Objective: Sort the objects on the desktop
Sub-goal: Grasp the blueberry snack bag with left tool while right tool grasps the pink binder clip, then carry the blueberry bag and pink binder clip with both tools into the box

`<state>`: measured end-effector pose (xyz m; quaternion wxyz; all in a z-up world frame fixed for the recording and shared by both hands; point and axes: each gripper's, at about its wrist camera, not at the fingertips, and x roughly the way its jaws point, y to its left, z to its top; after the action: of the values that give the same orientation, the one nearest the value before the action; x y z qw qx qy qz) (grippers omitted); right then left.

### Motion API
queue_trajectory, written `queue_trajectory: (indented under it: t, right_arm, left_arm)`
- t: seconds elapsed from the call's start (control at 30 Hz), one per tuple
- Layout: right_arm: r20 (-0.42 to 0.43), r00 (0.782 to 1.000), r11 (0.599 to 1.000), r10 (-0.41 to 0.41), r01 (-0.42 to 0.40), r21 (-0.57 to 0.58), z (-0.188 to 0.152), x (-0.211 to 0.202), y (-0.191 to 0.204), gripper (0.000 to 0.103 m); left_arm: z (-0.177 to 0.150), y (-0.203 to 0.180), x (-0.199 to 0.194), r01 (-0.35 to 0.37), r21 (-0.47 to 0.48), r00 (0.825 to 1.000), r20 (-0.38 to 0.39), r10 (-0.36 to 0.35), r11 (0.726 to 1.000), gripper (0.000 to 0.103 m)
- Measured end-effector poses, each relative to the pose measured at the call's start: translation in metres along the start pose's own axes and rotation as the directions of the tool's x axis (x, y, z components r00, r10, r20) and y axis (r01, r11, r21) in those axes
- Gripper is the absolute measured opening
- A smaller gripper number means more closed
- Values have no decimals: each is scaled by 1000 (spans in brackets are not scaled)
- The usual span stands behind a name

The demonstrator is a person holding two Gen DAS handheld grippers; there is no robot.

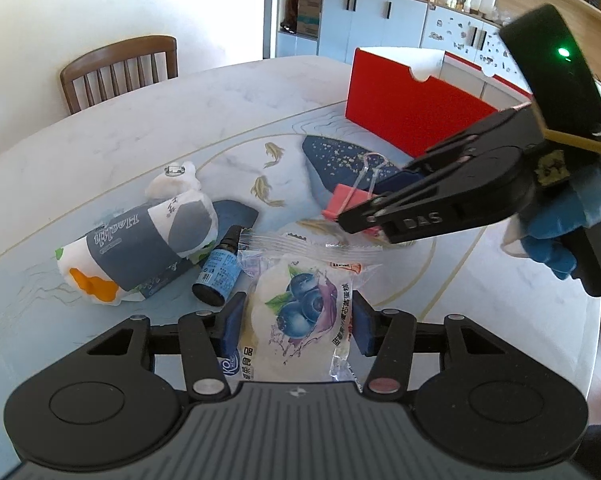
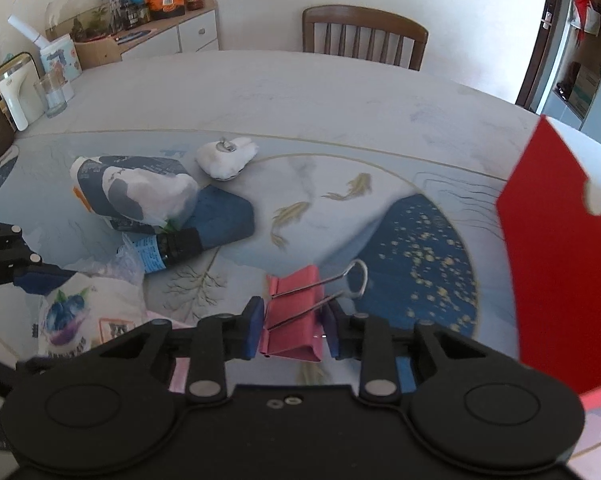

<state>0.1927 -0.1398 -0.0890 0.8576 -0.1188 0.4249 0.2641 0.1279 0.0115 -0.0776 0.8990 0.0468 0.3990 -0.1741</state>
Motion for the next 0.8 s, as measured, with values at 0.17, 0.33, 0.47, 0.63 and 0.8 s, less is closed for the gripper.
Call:
queue_trajectory:
  t: [0.17, 0.33, 0.47, 0.63, 0.8]
  right_arm:
    - [19, 1000, 1000, 6, -6, 22, -8, -20, -15, 29]
    - [43, 999, 999, 20, -22, 41, -16, -41, -30, 29]
    - [73, 996, 998, 47, -51, 48, -18, -62, -41, 29]
    - [115, 990, 995, 76, -83, 51, -14, -89, -56, 29]
    - [159, 982, 993, 101, -109, 43, -7, -114, -75, 29]
  left_arm:
    - [9, -9, -6, -1, -30, 1000, 13, 2, 1000, 52]
    - [23, -21, -14, -3, -64, 999, 36, 5, 998, 52]
    - [35, -33, -21, -2, -81, 999, 53, 6, 997, 52]
    - [53, -50, -27, 7, -102, 997, 79, 1, 995, 52]
    - [72, -67, -28, 16, -113, 995, 104, -4, 993, 52]
